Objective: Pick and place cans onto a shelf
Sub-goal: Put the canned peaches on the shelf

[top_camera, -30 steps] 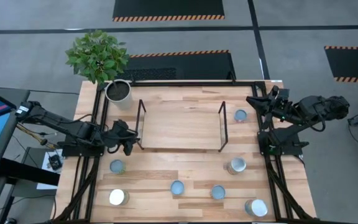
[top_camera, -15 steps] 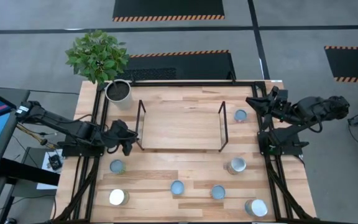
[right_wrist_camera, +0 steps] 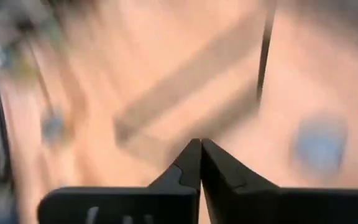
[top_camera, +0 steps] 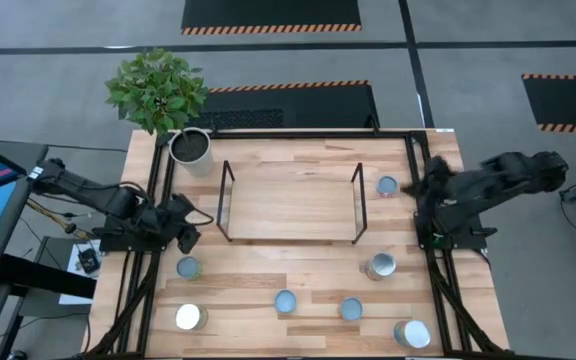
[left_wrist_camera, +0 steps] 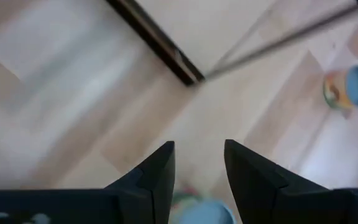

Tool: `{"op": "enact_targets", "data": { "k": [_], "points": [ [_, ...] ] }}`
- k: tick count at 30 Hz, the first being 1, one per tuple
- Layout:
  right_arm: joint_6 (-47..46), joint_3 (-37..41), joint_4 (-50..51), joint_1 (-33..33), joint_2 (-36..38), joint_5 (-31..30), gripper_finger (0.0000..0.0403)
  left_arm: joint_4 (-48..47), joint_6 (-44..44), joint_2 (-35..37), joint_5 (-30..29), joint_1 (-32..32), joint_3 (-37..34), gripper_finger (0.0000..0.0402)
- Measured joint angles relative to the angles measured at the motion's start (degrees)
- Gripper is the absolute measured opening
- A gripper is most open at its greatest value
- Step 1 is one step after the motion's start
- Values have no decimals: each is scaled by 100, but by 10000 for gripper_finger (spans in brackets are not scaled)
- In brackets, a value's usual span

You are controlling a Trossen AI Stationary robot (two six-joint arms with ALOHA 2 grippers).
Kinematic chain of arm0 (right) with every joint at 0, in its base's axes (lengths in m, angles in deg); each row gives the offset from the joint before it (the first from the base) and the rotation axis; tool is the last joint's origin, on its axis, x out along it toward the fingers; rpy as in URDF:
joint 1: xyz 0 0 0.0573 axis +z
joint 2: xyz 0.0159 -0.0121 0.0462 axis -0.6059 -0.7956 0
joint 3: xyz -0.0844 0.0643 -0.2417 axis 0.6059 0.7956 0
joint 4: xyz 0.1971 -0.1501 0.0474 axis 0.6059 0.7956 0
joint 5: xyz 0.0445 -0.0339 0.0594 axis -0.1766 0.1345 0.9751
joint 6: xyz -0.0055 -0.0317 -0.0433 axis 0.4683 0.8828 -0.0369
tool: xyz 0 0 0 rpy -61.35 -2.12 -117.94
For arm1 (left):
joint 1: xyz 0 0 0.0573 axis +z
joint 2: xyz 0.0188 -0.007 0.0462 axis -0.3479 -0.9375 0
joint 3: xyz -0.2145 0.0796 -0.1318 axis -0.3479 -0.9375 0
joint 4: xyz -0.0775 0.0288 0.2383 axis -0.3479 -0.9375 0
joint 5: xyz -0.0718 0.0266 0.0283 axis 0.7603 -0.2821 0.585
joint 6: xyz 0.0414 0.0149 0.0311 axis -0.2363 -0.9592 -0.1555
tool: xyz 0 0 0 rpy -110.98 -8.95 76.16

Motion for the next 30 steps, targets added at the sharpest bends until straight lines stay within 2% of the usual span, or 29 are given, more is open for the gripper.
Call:
{"op": "enact_targets", "data": {
  "k": [3, 5, 6, 10, 16, 21, 30],
  "points": [
    [-1006, 208, 649, 123, -569, 1636, 10, -2, 383, -86, 218, -268, 0, 128],
    [-1200, 403, 630, 354, -962, 2208, 7, 2, 638, -174, 305, -472, 0, 128],
    [-1278, 491, 543, 506, -1169, 2303, 8, 4, 766, -240, 334, -584, 0, 128],
    [-1634, 669, 248, 1130, -1777, 2296, 38, 122, 1117, -486, 334, -1091, -1, 128],
    [-1672, 667, -887, 1652, -2417, 1718, 93, 381, 1489, -652, -99, -1869, 0, 128],
    [-1663, 661, -954, 1613, -2817, 1627, 141, 433, 1815, -646, -581, -2253, 0, 128],
    [-1375, 661, -873, 1275, -3381, 1519, 216, 433, 1923, -648, -624, -2378, 0, 128]
  ]
}}
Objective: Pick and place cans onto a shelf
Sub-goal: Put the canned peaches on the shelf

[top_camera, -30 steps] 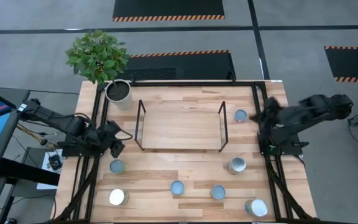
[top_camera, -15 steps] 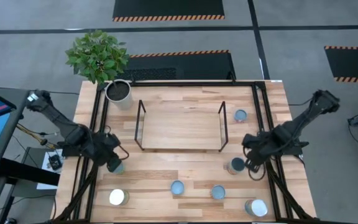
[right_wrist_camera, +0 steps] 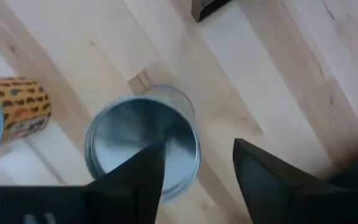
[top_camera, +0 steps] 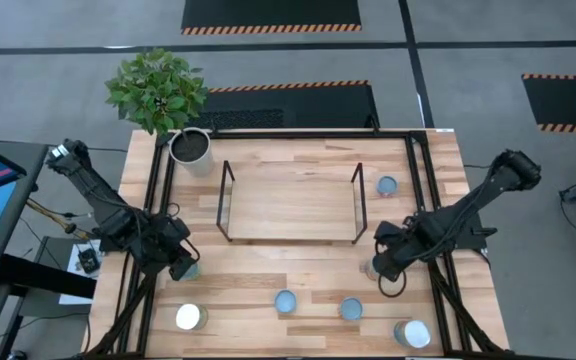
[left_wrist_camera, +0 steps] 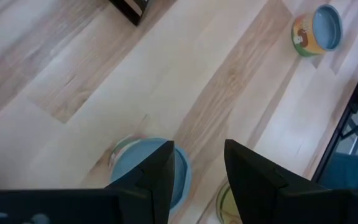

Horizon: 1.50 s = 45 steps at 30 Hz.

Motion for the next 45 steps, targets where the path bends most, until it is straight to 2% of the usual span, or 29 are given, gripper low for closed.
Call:
{"op": "enact_targets", "data": {
  "k": [6, 11, 15, 19, 21, 28, 35, 41, 45],
  "points": [
    [339, -16, -48, -239, -346, 105, 227, 21, 0, 0, -17, 0, 0, 128],
    [483, -35, -158, -324, -563, 417, 206, 24, -33, 0, -42, 2, 0, 128],
    [231, -24, -425, -317, -538, 589, 149, 24, -39, 0, -108, 2, 0, 128],
    [-166, -2, -666, -313, -386, 678, 47, 24, -48, 0, -118, 2, 0, 128],
    [-326, 12, -843, -308, -304, 668, 15, 24, -71, 0, -130, 2, 0, 128],
    [-561, -660, -876, -308, -237, 611, 5, 24, -119, 0, -157, 2, 0, 128],
    [-449, -2090, -794, -334, -237, 581, 3, 32, -141, 0, -188, 2, 0, 128],
    [776, -3133, -781, -1058, -726, -191, 1, 50, -274, 0, -381, 2, 0, 128],
    [2113, -3736, -761, -1850, -1494, -118, 1, 48, -406, 2, -536, 2, 0, 128]
  ]
}}
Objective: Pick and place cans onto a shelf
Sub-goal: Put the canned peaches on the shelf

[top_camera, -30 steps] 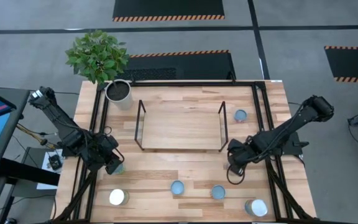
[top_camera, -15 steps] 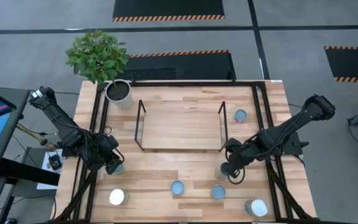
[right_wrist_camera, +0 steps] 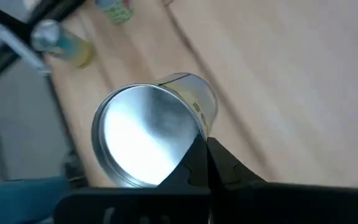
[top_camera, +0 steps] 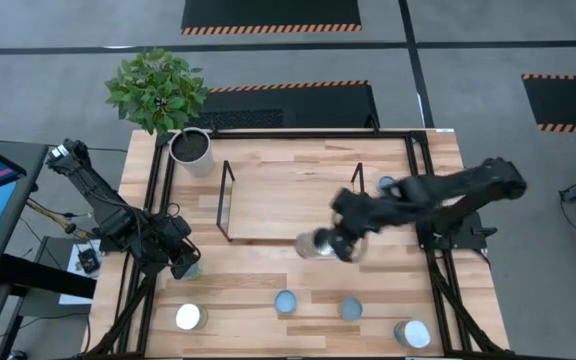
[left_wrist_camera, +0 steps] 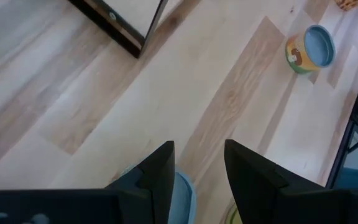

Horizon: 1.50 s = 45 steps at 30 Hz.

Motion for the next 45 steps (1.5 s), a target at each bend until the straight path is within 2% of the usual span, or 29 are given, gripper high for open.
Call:
{"op": "enact_targets", "data": {
  "k": [7, 11, 15, 21, 28, 37, 45],
  "points": [
    [1729, -1088, 0, -1300, -1462, 940, 1, -4, -51, 0, -226, 0, 0, 128],
    [2130, -1457, 10, -1822, -2127, 1467, 0, -4, -55, 0, -358, 0, 0, 128],
    [2234, -1765, 53, -2066, -2624, 1757, 0, -7, -55, 0, -383, 0, 0, 128],
    [2272, -2054, 609, -2188, -2967, 1732, 0, -7, -55, 2, -484, 2, 0, 128],
    [2274, -2084, 838, -2220, -3023, 1185, 3, -7, -55, 2, -508, 2, 0, 128],
    [2276, -2087, 923, -2282, -2977, 1139, 48, -7, -92, 2, -506, 2, 0, 128],
    [2465, -2087, 926, -2345, -2977, 1141, 68, -7, -92, 2, -506, 2, 0, 128]
  ]
}}
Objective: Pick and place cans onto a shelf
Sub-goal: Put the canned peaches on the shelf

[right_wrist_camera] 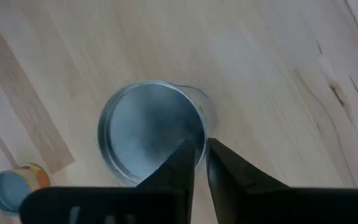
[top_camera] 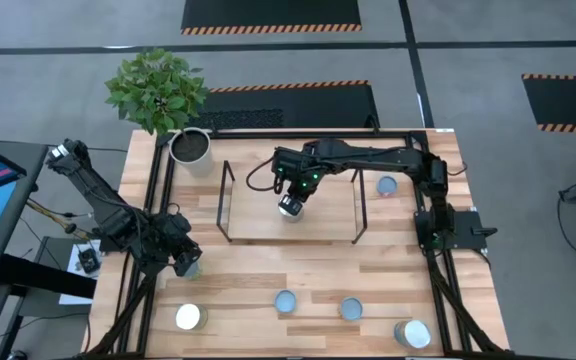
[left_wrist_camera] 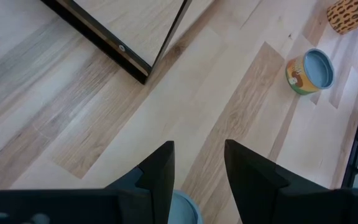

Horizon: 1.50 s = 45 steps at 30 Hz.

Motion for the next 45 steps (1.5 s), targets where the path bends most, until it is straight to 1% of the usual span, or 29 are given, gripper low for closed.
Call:
{"op": "enact_targets", "data": {
  "k": [5, 9, 13, 16, 18, 20, 24, 30, 34, 38, 42, 45],
  "points": [
    [79, 0, -5, -46, 0, -139, 79, 0, -42, 0, 0, 0, 0, 128],
    [64, 0, 149, -67, 5, -221, 80, 0, -42, 0, 0, 0, -1, 128],
    [64, -4, 754, -30, 90, -570, 72, 0, -44, 0, 2, 0, 0, 128],
    [64, 4, 1359, 77, 76, -583, 68, 0, -44, 0, 2, 0, 0, 128],
    [100, -2, 1450, 215, 27, -522, 66, -3, -45, 0, 0, 0, 0, 128],
    [222, 9, 1419, 359, -52, -392, 66, -7, -44, 0, -3, 0, 0, 128],
    [256, 72, 959, 596, -118, -422, 66, -17, -52, -2, -200, 0, 0, 128],
    [252, 68, 276, 538, -252, -454, 65, -12, -136, -2, -282, 0, 0, 128],
    [193, 85, 11, 438, -401, -424, 65, -6, -138, -2, -282, 0, 0, 128],
    [148, 87, 27, 427, -416, -288, 65, 2, -137, -2, -255, 0, 0, 128],
    [108, 90, 266, 448, -375, -425, 65, 2, -143, -2, -254, 0, 0, 128],
    [110, 79, 134, 445, -334, -425, 65, 0, -166, -2, -256, 0, 0, 128]
  ]
}}
